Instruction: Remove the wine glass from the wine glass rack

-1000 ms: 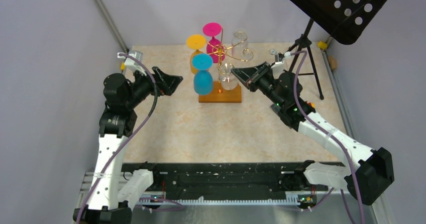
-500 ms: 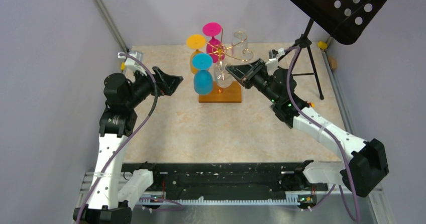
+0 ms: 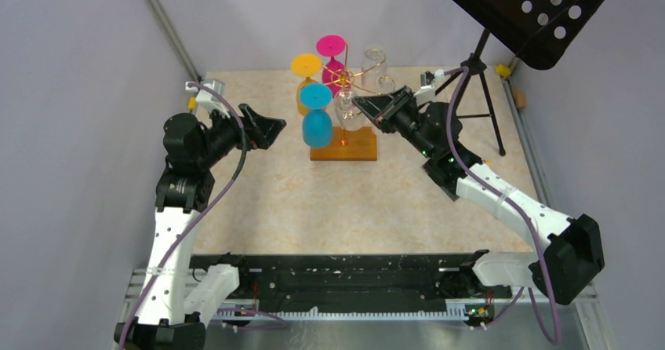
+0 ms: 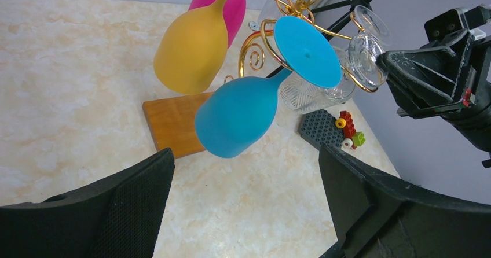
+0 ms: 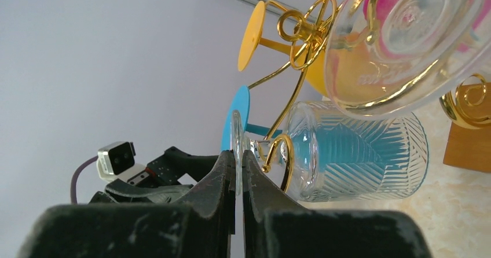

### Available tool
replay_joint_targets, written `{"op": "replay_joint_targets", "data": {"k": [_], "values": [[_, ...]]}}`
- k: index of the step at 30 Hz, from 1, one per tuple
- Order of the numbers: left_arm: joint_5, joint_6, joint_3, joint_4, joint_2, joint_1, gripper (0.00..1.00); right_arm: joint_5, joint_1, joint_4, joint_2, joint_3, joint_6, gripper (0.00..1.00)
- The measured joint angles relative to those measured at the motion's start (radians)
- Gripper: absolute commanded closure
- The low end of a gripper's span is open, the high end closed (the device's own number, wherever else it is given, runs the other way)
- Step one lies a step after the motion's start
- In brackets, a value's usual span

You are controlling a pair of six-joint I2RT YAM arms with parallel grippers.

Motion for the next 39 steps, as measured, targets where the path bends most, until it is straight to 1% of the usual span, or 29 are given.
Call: {"op": "replay_joint_targets", "data": {"k": [12,27,32,39], "values": [[0.000,0.000,0.000,0.000,0.000,0.000,0.02,0.066,0.001,-0.007,0.011,0.013,-0.017,1.00],[0.000,0.000,0.000,0.000,0.000,0.000,0.02,0.184,0.006,-0.025,0.023,0.021,-0.028,1.00],[0.001,0.000,0.000,0.000,0.000,0.000,0.02,0.215,0.006,-0.055,-0.009,0.018,-0.028,1.00],[0.006,-0.005,0.000,0.001,0.000,0.000,0.02,0.250,0.006,-0.095,-0.108,-0.024,-0.024,1.00]]}}
